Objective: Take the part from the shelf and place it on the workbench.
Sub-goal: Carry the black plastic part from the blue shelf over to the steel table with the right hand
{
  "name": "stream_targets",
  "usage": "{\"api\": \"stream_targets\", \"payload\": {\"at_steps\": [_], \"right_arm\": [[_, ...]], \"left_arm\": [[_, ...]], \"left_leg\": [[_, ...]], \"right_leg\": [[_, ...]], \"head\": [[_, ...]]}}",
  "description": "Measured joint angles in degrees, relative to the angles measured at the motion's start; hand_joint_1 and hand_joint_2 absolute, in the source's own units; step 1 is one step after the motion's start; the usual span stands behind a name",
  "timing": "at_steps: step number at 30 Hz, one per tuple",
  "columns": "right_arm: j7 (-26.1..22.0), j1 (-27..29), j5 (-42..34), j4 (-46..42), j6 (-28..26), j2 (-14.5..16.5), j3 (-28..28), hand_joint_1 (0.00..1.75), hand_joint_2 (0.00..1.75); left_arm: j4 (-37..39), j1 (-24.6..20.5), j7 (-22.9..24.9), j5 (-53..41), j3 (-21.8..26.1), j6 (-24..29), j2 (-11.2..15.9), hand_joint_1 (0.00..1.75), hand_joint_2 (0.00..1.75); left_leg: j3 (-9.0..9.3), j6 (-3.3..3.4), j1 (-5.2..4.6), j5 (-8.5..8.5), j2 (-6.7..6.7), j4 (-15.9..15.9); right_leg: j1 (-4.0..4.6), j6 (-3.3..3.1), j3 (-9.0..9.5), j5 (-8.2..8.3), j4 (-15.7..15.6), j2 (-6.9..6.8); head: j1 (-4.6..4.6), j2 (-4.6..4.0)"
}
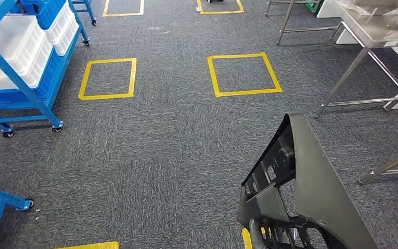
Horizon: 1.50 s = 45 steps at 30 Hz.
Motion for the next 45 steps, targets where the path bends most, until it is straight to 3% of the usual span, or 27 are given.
{"api": "stream_targets", "payload": {"at_steps": [3,5,7,8,9,10,12,14,16,18,20,22,24,25,26,27,29,31,33,34,36,38,40,41,43,45], "right_arm": [[0.0,0.6,0.0,-0.5,0.4,0.2,-0.2,1.75,1.75],[0.0,0.9,0.0,-0.8,1.0,0.5,-0.5,1.75,1.75],[0.0,1.0,0.2,-1.1,1.8,0.9,-0.8,1.75,1.75],[0.0,1.1,0.2,-1.2,2.1,1.0,-1.0,1.75,1.75],[0.0,1.1,0.3,-1.2,2.4,1.0,-1.1,1.75,1.75],[0.0,1.2,0.4,-1.3,2.7,1.1,-1.3,1.75,1.75],[0.0,1.2,0.7,-1.5,3.1,1.4,-1.6,1.75,1.75],[0.0,1.2,0.9,-1.6,3.2,1.6,-1.8,1.75,1.75],[0.0,1.3,1.0,-1.8,3.2,1.7,-2.0,1.75,1.75],[0.0,1.6,1.1,-2.0,3.2,1.7,-2.1,1.75,1.75],[0.0,1.8,1.3,-2.2,3.3,1.7,-2.3,1.75,1.75],[0.0,1.9,1.8,-2.5,3.4,1.7,-2.5,1.75,1.75],[0.0,2.0,2.3,-2.7,3.7,1.7,-2.7,1.75,1.75],[0.0,2.1,2.6,-2.7,4.0,1.7,-2.8,1.75,1.75],[0.0,2.2,2.8,-2.7,4.2,1.7,-2.9,1.75,1.75],[0.0,2.2,2.9,-2.8,4.4,1.7,-2.9,1.75,1.75],[0.0,2.2,3.3,-2.9,4.9,1.8,-3.0,1.75,1.75],[0.0,2.1,3.6,-3.1,5.3,2.0,-3.0,1.75,1.75],[0.0,2.1,4.0,-3.2,5.4,2.2,-3.0,1.75,1.75],[0.0,2.1,4.2,-3.2,5.4,2.3,-3.0,1.75,1.75],[0.0,2.1,4.3,-3.3,5.4,2.4,-3.0,1.75,1.75],[0.0,2.0,4.3,-3.4,5.4,2.6,-3.0,1.75,1.75],[0.0,2.0,4.4,-3.4,5.4,2.7,-3.0,1.75,1.75],[0.0,2.0,4.5,-3.3,5.5,2.7,-3.0,1.75,1.75],[0.0,2.0,4.8,-3.3,6.1,2.7,-3.0,1.75,1.75],[0.0,2.0,5.1,-3.2,6.7,2.7,-3.0,1.75,1.75]], "left_arm": [[0.0,-0.3,0.0,-0.2,-0.2,0.0,0.0,0.00,1.75],[0.0,-0.4,0.0,-0.4,-0.4,0.0,0.0,0.00,1.75],[0.0,-0.3,0.1,-0.5,-0.5,0.0,0.0,0.00,1.75],[0.0,-0.1,0.1,-0.5,-0.5,0.0,0.0,0.00,1.75],[0.0,0.0,0.1,-0.6,-0.5,0.0,0.0,0.00,1.75],[0.0,0.1,0.1,-0.6,-0.5,0.0,0.0,0.00,1.75],[0.0,0.2,0.1,-0.7,-0.5,0.0,0.0,0.00,1.75],[0.0,0.1,0.0,-0.7,-0.5,0.0,0.1,0.00,1.75],[0.0,0.0,0.0,-0.7,-0.5,0.0,0.1,0.00,1.75],[0.0,-0.1,0.0,-0.8,-0.5,0.0,0.0,0.00,1.75],[0.0,-0.1,-0.2,-0.9,-0.6,0.0,0.0,0.00,1.75],[0.0,0.1,-0.3,-1.1,-0.6,-0.1,0.0,0.00,1.75],[0.0,0.2,-0.4,-1.3,-0.6,-0.3,0.0,0.00,1.75],[0.0,0.2,-0.5,-1.3,-0.6,-0.2,0.0,0.00,1.75],[0.0,0.1,-0.4,-1.3,-0.6,-0.1,0.0,0.00,1.75],[0.0,-0.1,-0.4,-1.2,-0.7,0.0,-0.1,0.00,1.75],[0.0,-0.5,-0.4,-1.0,-0.7,0.5,-0.4,0.00,1.75],[0.0,-0.9,-0.3,-0.9,-0.7,0.9,-0.7,0.00,1.75],[0.0,-1.2,-0.3,-0.8,-0.7,0.9,-0.8,0.00,1.75],[0.0,-1.4,-0.3,-0.8,-0.7,0.9,-0.9,0.00,1.75],[0.0,-1.5,-0.3,-0.8,-0.7,0.9,-0.9,0.00,1.75],[0.0,-1.4,-0.3,-0.8,-0.7,0.9,-0.9,0.00,1.75],[0.0,-1.1,-0.2,-0.9,-0.7,0.9,-0.9,0.00,1.75],[0.0,-1.0,-0.1,-0.9,-0.7,0.9,-0.9,0.00,1.75],[0.0,-1.0,0.1,-0.9,-0.7,0.9,-0.9,0.00,1.75],[0.0,-1.0,0.3,-0.9,-0.6,0.9,-0.9,0.00,1.75]], "left_leg": [[0.61,-0.82,-0.05,-0.37,1.27,-0.2],[-0.32,-1.34,0.02,-2.27,-0.74,2.2],[-3.77,-1.60,0.14,-5.97,-3.86,9.5],[-5.76,-1.65,0.17,-7.36,-4.56,13.5],[-7.12,-1.67,0.17,-7.72,-4.82,16.0],[-7.49,-1.64,0.19,-6.83,-4.91,16.2],[-5.33,-1.51,0.31,-2.47,-5.83,10.4],[-2.63,-1.26,0.51,0.46,-8.41,3.4],[-1.84,-0.82,0.49,0.64,-9.65,1.2],[-1.70,-0.08,0.41,0.89,-8.42,0.8],[-1.52,0.72,0.47,1.25,-6.98,0.3],[-1.47,1.16,0.38,1.33,-5.50,0.1],[-1.47,1.31,0.20,1.18,-3.86,0.1],[-1.43,1.33,0.15,1.08,-3.08,0.1],[-1.34,1.30,0.12,0.96,-2.36,0.1],[-1.18,1.24,0.11,0.83,-1.73,0.1],[-0.72,0.90,-0.04,0.47,-0.68,0.2],[-0.35,0.39,-0.23,0.15,0.27,0.1],[0.09,-0.09,-0.34,-0.03,1.39,-0.1],[0.31,-0.38,-0.31,-0.28,1.19,0.0],[-0.42,-0.94,-0.18,-2.02,-1.31,2.4],[-3.63,-1.31,0.03,-5.58,-4.19,9.2],[-6.90,-1.51,0.12,-7.52,-4.81,15.6],[-7.38,-1.56,0.17,-6.85,-4.84,16.1],[-5.33,-1.55,0.37,-2.62,-5.79,10.6],[-2.65,-1.36,0.65,0.34,-8.94,3.5]], "right_leg": [[0.09,-0.83,0.05,0.12,-0.7,1.48],[-0.30,-1.46,0.41,0.46,-1.3,2.56],[-0.40,-1.87,0.57,0.57,-1.5,3.74],[-0.36,-1.97,0.59,0.56,-1.5,4.44],[-0.34,-2.00,0.65,0.54,-1.4,5.24],[-0.34,-2.00,0.71,0.52,-1.3,6.09],[-0.44,-1.81,0.84,0.37,-1.0,7.77],[-0.41,-1.30,0.60,0.08,-0.4,9.20],[-0.44,-0.64,0.06,0.07,-0.1,10.38],[-0.66,0.02,-0.34,0.18,0.0,11.10],[-0.60,0.54,-1.44,-1.24,2.1,8.88],[-0.49,0.90,-4.42,-4.61,8.1,5.47],[-0.57,1.15,-7.63,-7.01,14.5,4.19],[-0.60,1.18,-8.21,-6.87,15.5,3.98],[-0.59,1.13,-7.73,-5.75,14.6,3.82],[-0.54,0.99,-6.22,-3.90,11.7,3.49],[-0.06,0.41,-2.01,-0.63,3.8,1.28],[0.57,-0.17,0.10,0.22,-0.4,-0.31],[0.71,-0.61,0.11,0.17,-0.8,0.63],[0.53,-0.87,0.24,0.33,-1.1,1.28],[0.03,-1.44,0.61,0.72,-1.7,2.48],[-0.17,-1.78,0.70,0.87,-1.9,3.69],[-0.18,-1.88,0.71,0.88,-1.8,5.21],[-0.19,-1.87,0.74,0.86,-1.7,6.03],[-0.32,-1.64,0.81,0.72,-1.3,7.69],[-0.34,-1.09,0.43,0.42,-0.6,9.10]], "head": [[-0.03,-0.01],[-0.22,-0.01],[-0.47,-0.01],[-0.52,-0.01],[-0.52,-0.01],[-0.52,-0.01],[-0.54,-0.01],[-0.57,-0.01],[-0.59,-0.01],[-0.58,-0.01],[-0.26,-0.01],[0.12,-0.01],[0.19,-0.01],[0.20,-0.01],[0.20,-0.01],[0.20,-0.01],[0.21,-0.01],[0.17,-0.01],[0.14,-0.01],[0.15,-0.01],[0.01,-0.01],[-0.19,-0.01],[-0.24,0.00],[-0.24,-0.01],[-0.25,-0.01],[-0.32,0.00]]}}
